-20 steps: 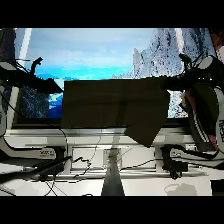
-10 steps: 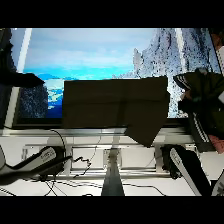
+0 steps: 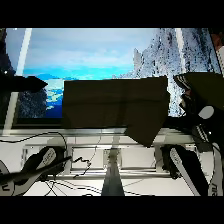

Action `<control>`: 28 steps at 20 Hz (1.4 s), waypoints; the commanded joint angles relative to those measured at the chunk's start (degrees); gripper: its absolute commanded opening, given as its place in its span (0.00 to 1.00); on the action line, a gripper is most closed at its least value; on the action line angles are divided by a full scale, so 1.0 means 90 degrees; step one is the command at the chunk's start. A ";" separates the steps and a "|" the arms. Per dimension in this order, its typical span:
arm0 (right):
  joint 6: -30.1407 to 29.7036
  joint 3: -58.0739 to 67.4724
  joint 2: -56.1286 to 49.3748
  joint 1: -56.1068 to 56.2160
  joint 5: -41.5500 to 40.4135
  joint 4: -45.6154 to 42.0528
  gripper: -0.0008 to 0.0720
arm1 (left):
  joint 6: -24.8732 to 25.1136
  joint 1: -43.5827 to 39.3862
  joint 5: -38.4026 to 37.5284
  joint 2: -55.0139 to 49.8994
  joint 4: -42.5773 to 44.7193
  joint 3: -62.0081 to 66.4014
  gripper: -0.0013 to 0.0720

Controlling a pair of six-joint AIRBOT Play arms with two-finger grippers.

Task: Fold the clothes and pants, and hang the long-sleeved shirts on hangers.

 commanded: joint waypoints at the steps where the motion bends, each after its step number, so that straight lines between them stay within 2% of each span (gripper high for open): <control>1: -0.0571 -0.0063 -0.1353 -0.0005 -0.0163 0.0097 0.63 | -0.0219 -0.0090 0.0015 0.0053 0.0202 -0.0041 0.85; 4: -0.0867 -0.0063 -0.2191 -0.0005 -0.0466 0.0401 0.62 | -0.0304 -0.0114 0.0029 0.0053 0.0206 -0.0041 0.85; 5: -0.0945 -0.0063 -0.2341 -0.0005 -0.0680 0.0525 0.55 | -0.0306 -0.0114 0.0032 0.0053 0.0274 -0.0041 0.85; 8: -0.1001 -0.0063 -0.2387 -0.0005 -0.1243 0.0704 0.53 | -0.0457 -0.0107 0.0058 0.0032 0.0843 -0.0109 0.85; 9: -0.1001 -0.0063 -0.2390 -0.0005 -0.1314 0.0695 0.47 | -0.0556 -0.0109 0.0107 0.0000 0.1025 -0.0204 0.85; 12: -0.1001 -0.0063 -0.2395 -0.0005 -0.1285 0.0697 0.40 | -0.0614 -0.0107 0.0197 -0.0187 0.1253 -0.0719 0.85; 14: -0.1001 -0.0061 -0.2390 -0.0002 -0.1246 0.0746 0.23 | -0.0612 -0.0109 0.0197 -0.0381 0.1248 -0.1124 0.85; 15: -0.1003 -0.0061 -0.2365 -0.0002 -0.1243 0.0828 0.10 | -0.0607 -0.0107 0.0221 -0.0488 0.1280 -0.1319 0.85; 16: -0.1005 -0.0061 -0.2305 -0.0002 -0.1246 0.0940 0.04 | -0.0585 -0.0095 0.0335 -0.0566 0.1353 -0.1477 0.85; 18: -0.1005 -0.0061 -0.2110 0.0002 -0.1243 0.1149 0.04 | -0.0588 0.0097 0.0488 -0.0699 0.1501 -0.1824 0.80; 22: -0.1003 -0.0061 -0.1700 0.0002 -0.1251 0.1258 0.04 | -0.0512 0.0692 0.0585 -0.0942 0.1433 -0.2652 0.79; 23: -0.1003 -0.0061 -0.1666 0.0002 -0.1234 0.1299 0.04 | -0.0517 0.0736 0.0695 -0.1003 0.1430 -0.2849 0.71; 24: -0.1003 -0.0061 -0.1647 0.0002 -0.1207 0.1341 0.04 | -0.0525 0.0731 0.0763 -0.1056 0.1399 -0.2997 0.67; 28: -0.1003 -0.0061 -0.1644 0.0002 -0.1154 0.1462 0.04 | -0.0571 0.0724 0.0845 -0.1328 0.0923 -0.3235 0.67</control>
